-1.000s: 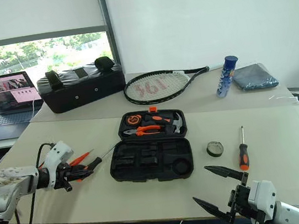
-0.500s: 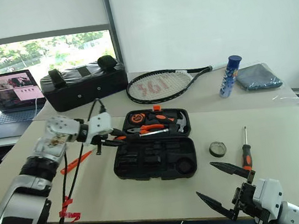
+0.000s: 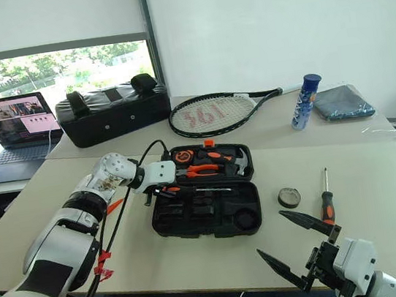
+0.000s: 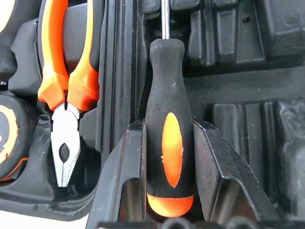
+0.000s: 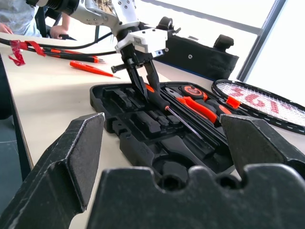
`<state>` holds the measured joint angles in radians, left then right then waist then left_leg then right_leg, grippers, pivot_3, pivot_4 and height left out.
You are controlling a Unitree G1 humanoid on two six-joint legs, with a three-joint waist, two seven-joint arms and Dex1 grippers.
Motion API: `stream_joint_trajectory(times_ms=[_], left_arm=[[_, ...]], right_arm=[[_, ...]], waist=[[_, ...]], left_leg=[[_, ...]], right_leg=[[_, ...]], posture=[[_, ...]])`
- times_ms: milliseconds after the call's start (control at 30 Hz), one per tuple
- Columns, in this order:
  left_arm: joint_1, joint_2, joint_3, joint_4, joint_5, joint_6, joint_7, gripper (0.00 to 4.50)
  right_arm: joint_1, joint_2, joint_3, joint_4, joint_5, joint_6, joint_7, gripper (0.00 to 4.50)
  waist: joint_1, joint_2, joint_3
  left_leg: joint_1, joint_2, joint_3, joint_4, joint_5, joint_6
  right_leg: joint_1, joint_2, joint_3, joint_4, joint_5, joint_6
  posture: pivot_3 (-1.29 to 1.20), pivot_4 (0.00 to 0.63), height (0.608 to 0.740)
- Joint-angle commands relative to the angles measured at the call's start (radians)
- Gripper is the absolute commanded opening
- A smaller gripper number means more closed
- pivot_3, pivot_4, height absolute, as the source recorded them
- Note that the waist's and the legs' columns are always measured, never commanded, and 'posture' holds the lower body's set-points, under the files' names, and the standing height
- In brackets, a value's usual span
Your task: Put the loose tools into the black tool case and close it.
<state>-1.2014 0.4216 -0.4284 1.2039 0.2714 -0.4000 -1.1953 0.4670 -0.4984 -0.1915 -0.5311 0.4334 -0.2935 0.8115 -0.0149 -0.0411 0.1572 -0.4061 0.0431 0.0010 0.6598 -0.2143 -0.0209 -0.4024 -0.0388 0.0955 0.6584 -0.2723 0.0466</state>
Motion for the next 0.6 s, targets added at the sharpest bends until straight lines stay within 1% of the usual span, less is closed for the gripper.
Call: stream_joint_trajectory(times_ms=[33,100,133,167,233,300,433,533,600], left_arm=[[-0.025,-0.009,0.001,0.018,0.031,-0.007,0.012,0.86],[-0.028,-0.013,0.007,0.022,0.03,0.003,0.004,1.86],[-0.029,-0.016,0.019,0.023,0.018,0.012,-0.007,2.01],[-0.03,-0.017,0.031,0.019,0.008,0.002,-0.008,2.44],[-0.033,-0.01,0.057,0.009,-0.011,-0.023,-0.019,3.08],[-0.036,0.001,0.101,-0.008,-0.06,-0.048,-0.077,3.69],[-0.052,0.029,0.187,-0.039,-0.144,-0.053,-0.168,3.69],[-0.056,0.04,0.231,-0.05,-0.18,-0.005,-0.202,3.69],[-0.032,0.049,0.223,-0.043,-0.152,-0.01,-0.162,3.17]], right_arm=[[-0.001,-0.004,-0.006,-0.035,0.008,0.005,-0.01,4.5],[-0.002,-0.007,-0.004,-0.032,0.01,0.005,-0.01,4.5],[-0.003,-0.007,-0.003,-0.03,0.01,0.006,-0.009,4.5],[-0.003,-0.007,-0.002,-0.029,0.011,0.006,-0.008,4.5],[-0.002,-0.008,0.001,-0.027,0.012,0.007,-0.006,4.5],[-0.001,-0.009,0.003,-0.024,0.015,0.006,-0.003,4.5],[-0.007,-0.01,0.009,-0.012,0.016,0.005,0.002,4.5],[-0.016,-0.01,0.018,-0.002,0.014,0.004,0.004,4.5],[-0.027,-0.007,0.028,0.002,0.009,0.006,0.003,4.5]], waist=[[0.0,0.0,0.0],[0.0,0.0,0.0],[0.0,0.0,0.0],[0.001,0.0,0.0],[0.002,0.001,0.0],[0.001,0.0,0.0],[-0.004,0.0,0.0],[-0.006,0.0,0.0],[-0.004,0.0,0.0]], left_leg=[[0.0,0.0,0.0,0.0,0.0,0.0],[0.0,0.0,0.0,0.0,0.0,0.0],[0.0,0.0,0.0,0.0,0.0,0.0],[0.0,0.0,0.0,0.0,0.0,0.0],[0.001,0.0,0.0,0.0,0.0,0.0],[0.0,0.0,0.0,0.0,0.0,0.0],[-0.002,0.0,0.0,0.0,0.0,0.0],[-0.002,0.0,0.0,0.0,0.0,0.001],[-0.002,0.0,0.0,0.0,0.0,0.001]], right_leg=[[0.0,0.0,0.0,0.0,0.0,0.0],[0.0,0.0,0.0,0.0,0.0,0.0],[0.0,0.0,0.0,0.0,0.0,0.0],[0.0,0.0,0.0,0.0,0.0,0.0],[0.001,0.0,0.0,0.0,0.0,0.0],[0.0,0.0,0.0,0.0,0.0,0.0],[-0.001,0.0,0.0,-0.001,0.0,0.0],[-0.001,0.0,0.0,0.0,0.001,0.0],[-0.001,0.0,0.0,0.0,0.0,0.0]], posture=[[0.0,0.15,0.74],[0.0,0.15,0.74],[0.0,0.15,0.74],[0.0,0.15,0.74],[0.0,0.15,0.74],[0.0,0.15,0.74],[0.0,0.15,0.74],[0.0,0.15,0.74],[0.0,0.15,0.74]])
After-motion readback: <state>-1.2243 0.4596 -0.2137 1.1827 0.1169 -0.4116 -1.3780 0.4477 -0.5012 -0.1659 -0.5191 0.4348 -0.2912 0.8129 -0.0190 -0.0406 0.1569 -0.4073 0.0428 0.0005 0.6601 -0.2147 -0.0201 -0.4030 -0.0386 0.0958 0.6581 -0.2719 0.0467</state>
